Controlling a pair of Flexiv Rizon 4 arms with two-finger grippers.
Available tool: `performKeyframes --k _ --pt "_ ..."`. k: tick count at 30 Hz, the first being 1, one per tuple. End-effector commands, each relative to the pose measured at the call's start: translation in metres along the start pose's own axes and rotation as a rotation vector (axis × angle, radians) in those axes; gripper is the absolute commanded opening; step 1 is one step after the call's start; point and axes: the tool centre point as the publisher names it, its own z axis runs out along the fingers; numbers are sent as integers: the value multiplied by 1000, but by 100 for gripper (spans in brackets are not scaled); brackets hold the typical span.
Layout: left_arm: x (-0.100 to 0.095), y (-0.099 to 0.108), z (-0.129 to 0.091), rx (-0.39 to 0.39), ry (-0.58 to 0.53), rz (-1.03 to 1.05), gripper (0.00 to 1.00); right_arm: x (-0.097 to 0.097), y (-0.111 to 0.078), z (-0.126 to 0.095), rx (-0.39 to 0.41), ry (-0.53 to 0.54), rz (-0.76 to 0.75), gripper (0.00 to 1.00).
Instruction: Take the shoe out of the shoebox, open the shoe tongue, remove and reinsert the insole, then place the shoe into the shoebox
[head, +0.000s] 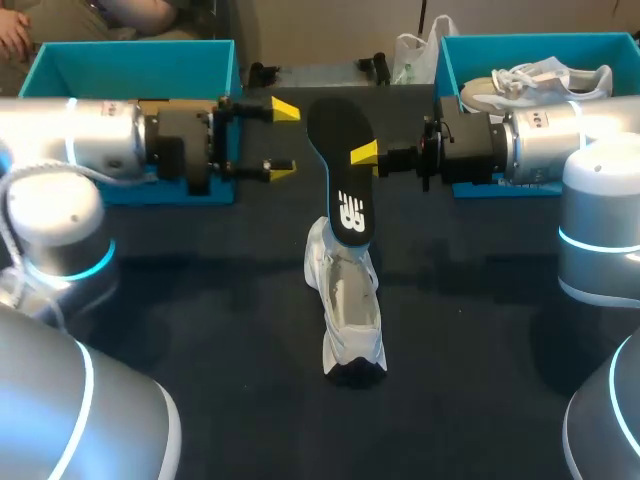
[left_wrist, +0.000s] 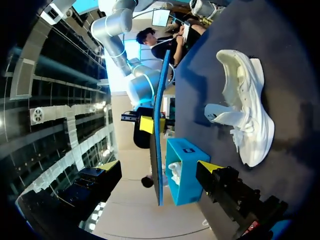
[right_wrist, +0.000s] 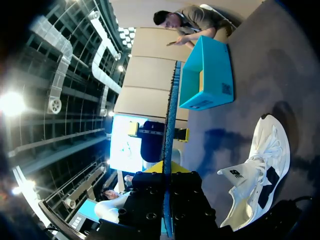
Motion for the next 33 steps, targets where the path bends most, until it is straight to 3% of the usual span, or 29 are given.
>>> performKeyframes --k 1,6,12,13,18,20,33 --pt "2 -6 20 -64 -88 10 100 0 -1 1 -2 -2 0 0" --pt "-1 -3 27 -63 -102 0 100 0 -1 1 -2 -2 0 0" --pt "-6 1 38 -54 -104 -11 82 0 -1 1 -2 -2 0 0" --pt "-7 1 40 -40 -105 -11 73 0 -1 1 -2 -2 0 0" --pt "-11 -5 48 -23 -97 -2 62 0 -1 1 -2 -2 0 0" --pt "-11 -6 51 -21 -91 -1 49 0 -1 1 -2 -2 0 0" --pt "-10 -6 62 -10 -67 1 29 0 -1 1 -2 -2 0 0"
